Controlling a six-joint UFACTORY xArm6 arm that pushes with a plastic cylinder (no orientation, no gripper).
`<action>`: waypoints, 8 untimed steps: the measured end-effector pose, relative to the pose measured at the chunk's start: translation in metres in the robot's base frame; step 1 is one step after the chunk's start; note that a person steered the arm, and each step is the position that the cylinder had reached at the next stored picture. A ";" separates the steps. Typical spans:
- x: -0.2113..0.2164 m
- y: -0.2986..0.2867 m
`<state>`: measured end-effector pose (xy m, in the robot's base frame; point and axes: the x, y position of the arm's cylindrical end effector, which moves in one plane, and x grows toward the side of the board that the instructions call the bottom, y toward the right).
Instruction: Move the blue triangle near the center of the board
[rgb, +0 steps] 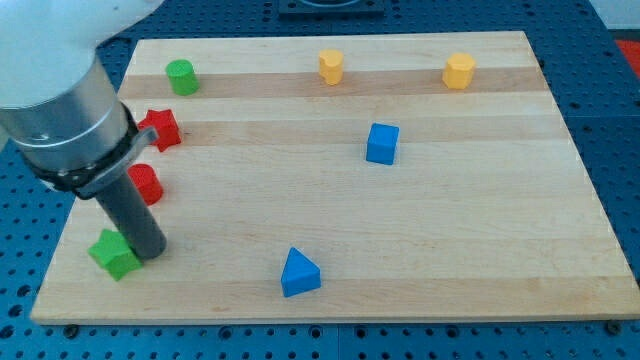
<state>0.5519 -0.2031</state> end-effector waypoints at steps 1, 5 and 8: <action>0.000 0.002; 0.029 0.027; 0.065 0.137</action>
<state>0.6171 -0.0665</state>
